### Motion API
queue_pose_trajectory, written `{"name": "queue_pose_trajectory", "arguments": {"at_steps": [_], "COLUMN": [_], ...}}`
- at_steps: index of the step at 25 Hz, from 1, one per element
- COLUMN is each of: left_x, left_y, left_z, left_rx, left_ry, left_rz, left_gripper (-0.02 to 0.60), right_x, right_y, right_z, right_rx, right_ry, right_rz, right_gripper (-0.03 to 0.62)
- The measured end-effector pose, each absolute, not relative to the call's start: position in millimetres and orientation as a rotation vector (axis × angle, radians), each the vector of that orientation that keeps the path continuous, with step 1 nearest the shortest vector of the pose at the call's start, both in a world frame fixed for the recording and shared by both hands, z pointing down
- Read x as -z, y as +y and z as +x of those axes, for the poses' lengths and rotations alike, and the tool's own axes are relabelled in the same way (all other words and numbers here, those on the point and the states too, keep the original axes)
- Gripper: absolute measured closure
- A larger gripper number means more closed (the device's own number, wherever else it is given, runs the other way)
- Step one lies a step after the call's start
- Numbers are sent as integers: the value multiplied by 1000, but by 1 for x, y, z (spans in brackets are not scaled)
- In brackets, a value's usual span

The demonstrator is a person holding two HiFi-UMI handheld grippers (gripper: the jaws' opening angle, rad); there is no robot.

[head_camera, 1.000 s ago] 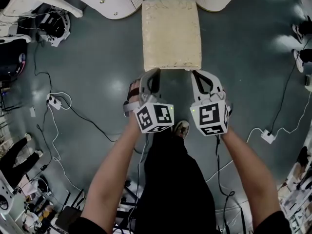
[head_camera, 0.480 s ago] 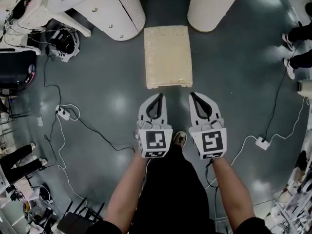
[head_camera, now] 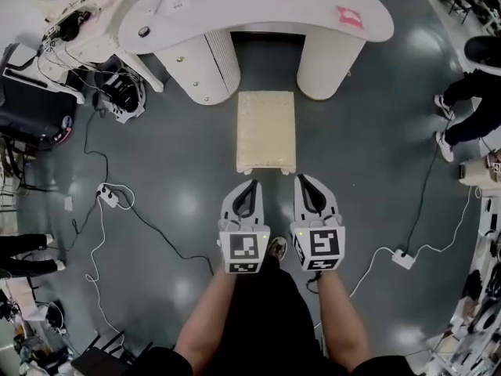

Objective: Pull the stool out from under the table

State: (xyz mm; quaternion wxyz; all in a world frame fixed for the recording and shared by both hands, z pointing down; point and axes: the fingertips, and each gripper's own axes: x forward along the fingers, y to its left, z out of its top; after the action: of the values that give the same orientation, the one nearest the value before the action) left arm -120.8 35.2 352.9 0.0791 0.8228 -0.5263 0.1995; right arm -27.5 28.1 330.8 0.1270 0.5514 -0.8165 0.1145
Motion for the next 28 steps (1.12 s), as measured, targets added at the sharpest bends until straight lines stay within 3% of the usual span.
{"name": "queue_pose_trajectory", "arguments": {"at_steps": [11, 28], "left_x": [-186, -123], "left_y": [57, 78], "left_z": [-112, -113], "left_rx": [-252, -137], "left_ry": [-1686, -1669], "left_rz": [2635, 2696], "left_gripper": [575, 575], "right_x": [-176, -102], "right_y": [63, 87], "right_z": [-34, -29], "right_rx": [-8, 159], "right_ry": [-2544, -2537], "right_rz": [1704, 1795], "right_gripper": [587, 588]}}
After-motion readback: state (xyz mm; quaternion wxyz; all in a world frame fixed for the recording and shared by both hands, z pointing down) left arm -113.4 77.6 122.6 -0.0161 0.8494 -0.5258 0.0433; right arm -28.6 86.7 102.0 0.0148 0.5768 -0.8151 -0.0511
